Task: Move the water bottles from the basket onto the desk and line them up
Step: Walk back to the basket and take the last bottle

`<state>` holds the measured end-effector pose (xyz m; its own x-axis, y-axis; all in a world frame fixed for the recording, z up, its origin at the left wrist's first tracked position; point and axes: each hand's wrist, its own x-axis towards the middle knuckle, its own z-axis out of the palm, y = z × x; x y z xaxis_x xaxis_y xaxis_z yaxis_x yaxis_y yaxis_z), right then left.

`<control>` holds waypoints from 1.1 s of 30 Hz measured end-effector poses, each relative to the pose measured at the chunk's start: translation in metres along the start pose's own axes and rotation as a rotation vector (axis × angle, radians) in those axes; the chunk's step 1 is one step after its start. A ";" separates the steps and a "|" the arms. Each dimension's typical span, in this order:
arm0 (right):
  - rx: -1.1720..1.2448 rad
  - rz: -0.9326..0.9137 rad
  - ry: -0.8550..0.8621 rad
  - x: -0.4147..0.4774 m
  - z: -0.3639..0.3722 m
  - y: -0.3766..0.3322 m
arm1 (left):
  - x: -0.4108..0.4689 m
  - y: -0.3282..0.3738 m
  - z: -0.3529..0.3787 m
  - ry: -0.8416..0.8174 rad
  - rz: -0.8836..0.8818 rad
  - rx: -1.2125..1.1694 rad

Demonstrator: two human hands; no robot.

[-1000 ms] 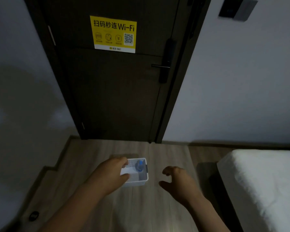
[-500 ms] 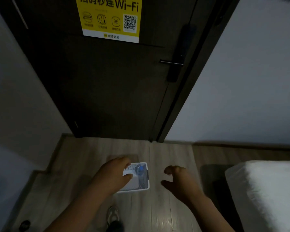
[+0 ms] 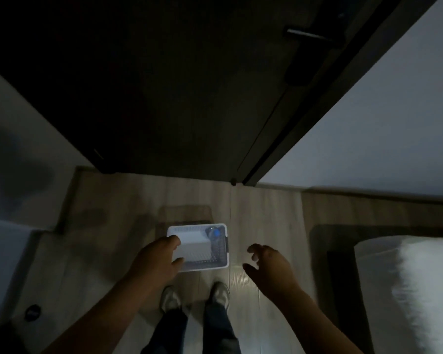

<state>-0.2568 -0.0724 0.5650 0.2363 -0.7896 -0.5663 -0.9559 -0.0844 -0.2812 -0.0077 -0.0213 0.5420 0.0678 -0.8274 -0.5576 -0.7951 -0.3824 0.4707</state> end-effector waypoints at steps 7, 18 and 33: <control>-0.029 -0.010 -0.120 0.106 0.048 0.029 | 0.070 -0.046 0.057 -0.066 -0.085 0.054; -0.026 0.054 -0.151 0.254 0.175 0.082 | 0.193 -0.105 0.161 -0.106 -0.149 0.018; 0.021 0.126 -0.104 0.395 0.332 0.116 | 0.317 -0.186 0.272 -0.175 -0.145 0.074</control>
<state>-0.2163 -0.1921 0.0519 0.1329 -0.7262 -0.6745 -0.9755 0.0246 -0.2186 -0.0019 -0.1006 0.0916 0.0840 -0.6799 -0.7284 -0.8272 -0.4552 0.3294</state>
